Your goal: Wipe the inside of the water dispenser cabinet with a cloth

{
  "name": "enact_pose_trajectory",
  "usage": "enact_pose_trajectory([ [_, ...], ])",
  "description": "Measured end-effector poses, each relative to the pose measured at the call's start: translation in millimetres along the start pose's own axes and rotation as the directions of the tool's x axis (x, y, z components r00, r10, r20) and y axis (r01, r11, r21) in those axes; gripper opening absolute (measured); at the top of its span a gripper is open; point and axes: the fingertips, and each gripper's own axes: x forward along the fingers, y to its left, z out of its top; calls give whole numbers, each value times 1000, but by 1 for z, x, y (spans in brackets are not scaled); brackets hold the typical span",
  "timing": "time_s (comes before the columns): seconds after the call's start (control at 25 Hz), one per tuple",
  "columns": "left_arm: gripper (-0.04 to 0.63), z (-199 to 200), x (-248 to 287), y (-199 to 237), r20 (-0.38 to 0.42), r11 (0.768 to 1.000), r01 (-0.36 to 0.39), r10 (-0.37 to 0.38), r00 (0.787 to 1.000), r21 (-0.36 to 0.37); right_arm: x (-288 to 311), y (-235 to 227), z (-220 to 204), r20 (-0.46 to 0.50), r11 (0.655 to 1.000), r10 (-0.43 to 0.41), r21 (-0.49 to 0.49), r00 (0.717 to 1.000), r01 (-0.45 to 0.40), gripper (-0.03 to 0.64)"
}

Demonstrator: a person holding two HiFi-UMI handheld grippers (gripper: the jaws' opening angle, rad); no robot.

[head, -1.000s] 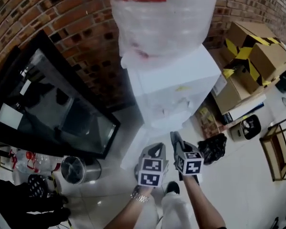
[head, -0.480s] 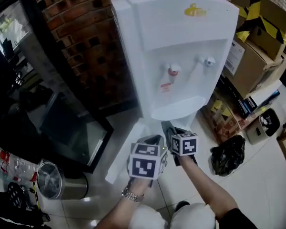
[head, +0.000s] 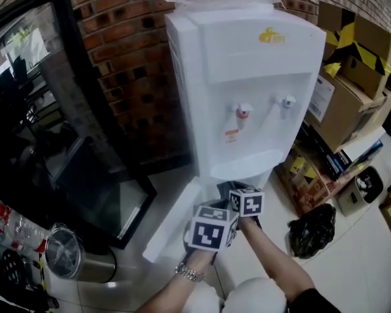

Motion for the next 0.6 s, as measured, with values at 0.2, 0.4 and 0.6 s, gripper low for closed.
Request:
enact_pose_trajectory([
  [0.2,8,-12,13,16,-21,999,-45,46,999,15,21,-6,-23,-38,998,50,31,998,-49,21],
  [0.4,8,-13,19,22,-21,996,-86,86,996,4,28,-3,-26,-58,999,47,30,997,-45,21],
  [0.6,6,-7,20,34,6,990,-141,141,990,0,46,-5,-61,-172,999,38,-12,984,-41,21],
])
